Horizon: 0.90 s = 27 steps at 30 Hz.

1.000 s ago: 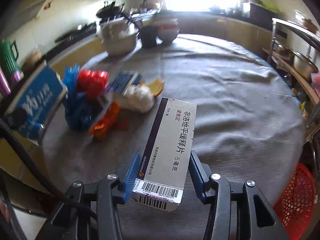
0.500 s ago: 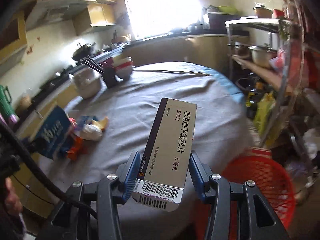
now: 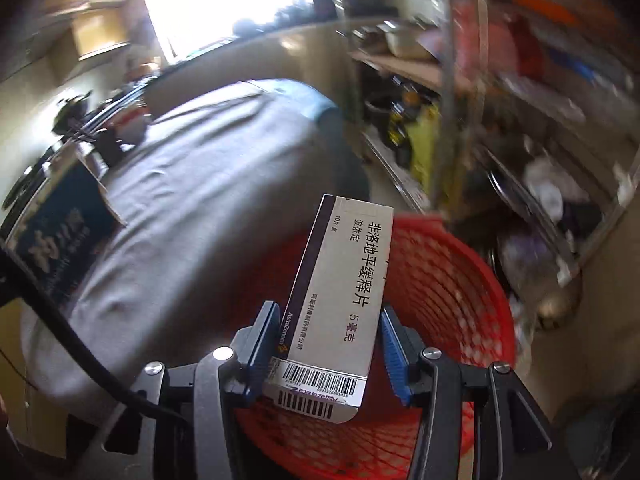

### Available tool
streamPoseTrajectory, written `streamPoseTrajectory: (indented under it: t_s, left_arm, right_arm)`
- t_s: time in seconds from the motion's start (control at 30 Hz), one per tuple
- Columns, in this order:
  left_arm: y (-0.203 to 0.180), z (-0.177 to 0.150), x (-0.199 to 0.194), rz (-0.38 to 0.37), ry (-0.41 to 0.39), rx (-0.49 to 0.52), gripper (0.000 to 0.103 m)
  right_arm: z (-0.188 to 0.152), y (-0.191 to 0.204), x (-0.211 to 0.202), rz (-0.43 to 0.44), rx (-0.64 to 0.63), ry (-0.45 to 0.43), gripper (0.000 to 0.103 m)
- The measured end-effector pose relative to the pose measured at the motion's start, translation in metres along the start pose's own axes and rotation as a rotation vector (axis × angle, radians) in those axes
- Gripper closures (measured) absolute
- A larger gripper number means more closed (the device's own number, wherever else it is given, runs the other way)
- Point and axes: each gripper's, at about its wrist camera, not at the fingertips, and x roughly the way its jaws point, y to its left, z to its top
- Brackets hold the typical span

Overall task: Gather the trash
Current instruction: 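Carry both boxes over the red basket and open both tools to drop them, then bring both open tools back to the trash pile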

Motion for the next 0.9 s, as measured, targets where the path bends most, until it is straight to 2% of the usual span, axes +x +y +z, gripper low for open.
streamPoseTrajectory:
  t_s: [0.23, 0.33, 0.43, 0.57, 0.67, 0.9]
  left_arm:
    - [-0.039, 0.012, 0.05, -0.068, 0.109, 0.083, 0.052]
    - [-0.051, 0.01, 0.064, -0.039, 0.14, 0.126, 0.05]
    - [-0.048, 0.006, 0.06, -0.032, 0.133, 0.121, 0.05]
    - [-0.031, 0.006, 0.036, -0.008, 0.072, 0.069, 0.047]
    - [-0.01, 0.002, 0.008, 0.028, 0.012, 0.007, 0.043]
    - [0.057, -0.031, -0.049, 0.172, -0.067, -0.175, 0.037]
  right_arm:
    - [-0.015, -0.052, 0.019, 0.053, 0.137, 0.067, 0.047]
    - [-0.017, -0.058, 0.017, 0.057, 0.162, 0.062, 0.047]
    - [-0.012, -0.057, 0.004, 0.052, 0.159, 0.021, 0.047]
    - [0.001, -0.039, -0.011, 0.064, 0.113, -0.026, 0.047]
    - [0.01, -0.015, -0.016, 0.08, 0.069, -0.023, 0.047]
    - [0.021, 0.073, -0.031, 0.117, -0.114, -0.023, 0.047]
